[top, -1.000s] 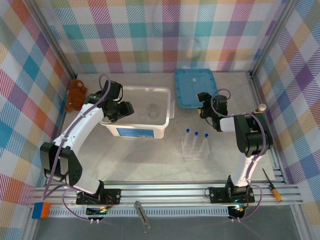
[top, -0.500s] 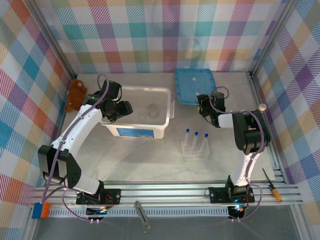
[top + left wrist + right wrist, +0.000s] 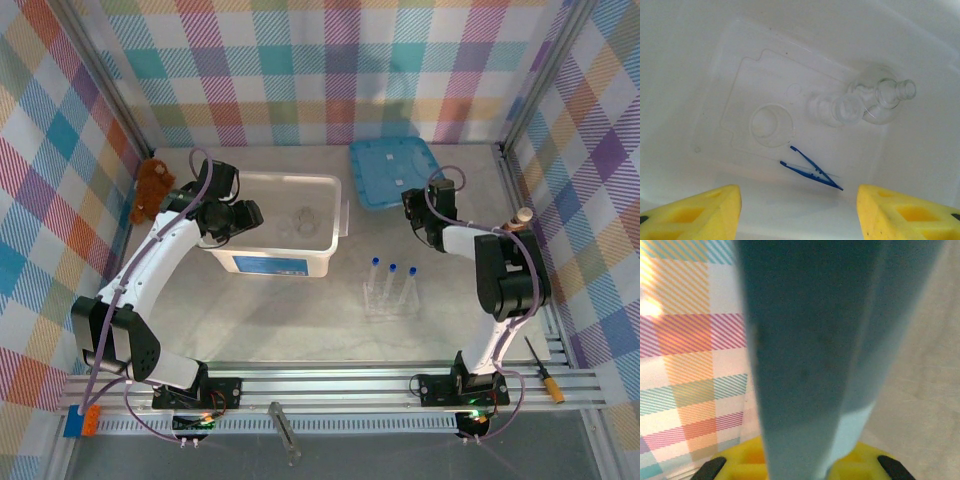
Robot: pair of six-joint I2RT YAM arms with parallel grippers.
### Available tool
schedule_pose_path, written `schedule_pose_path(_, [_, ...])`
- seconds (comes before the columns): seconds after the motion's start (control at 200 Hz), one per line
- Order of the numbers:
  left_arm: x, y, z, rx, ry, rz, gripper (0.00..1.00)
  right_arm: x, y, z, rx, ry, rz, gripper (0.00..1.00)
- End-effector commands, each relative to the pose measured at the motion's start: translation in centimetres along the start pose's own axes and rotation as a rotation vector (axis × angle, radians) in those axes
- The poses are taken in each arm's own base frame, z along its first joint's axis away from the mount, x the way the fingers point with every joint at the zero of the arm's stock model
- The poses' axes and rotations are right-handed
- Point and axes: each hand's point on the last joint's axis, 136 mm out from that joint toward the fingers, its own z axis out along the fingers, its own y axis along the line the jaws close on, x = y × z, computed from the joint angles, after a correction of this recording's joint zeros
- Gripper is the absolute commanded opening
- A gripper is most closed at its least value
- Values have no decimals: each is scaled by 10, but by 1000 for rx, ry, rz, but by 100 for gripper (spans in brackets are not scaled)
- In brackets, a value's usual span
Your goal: Organize the chemistry lab equipment
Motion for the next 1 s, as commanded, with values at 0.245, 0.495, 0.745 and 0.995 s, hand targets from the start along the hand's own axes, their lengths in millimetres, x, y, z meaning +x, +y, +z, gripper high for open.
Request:
schedule_pose_path(0.245, [-9, 3, -12, -5, -29, 10, 62, -5, 67, -37, -94, -25, -254, 0])
schedule_pose_path(0.495, [-21, -5, -24, 10, -55, 12, 62, -12, 111, -87, -124, -92, -459, 0])
schedule_pose_path(0.745, [-34, -20, -44, 60, -77, -22, 63, -6, 165, -158, -162, -237, -750, 0])
schedule_pose_path(0.995, [-35, -33, -60, 155, -107, -3, 54, 37, 222, -226, -213, -416, -1133, 0])
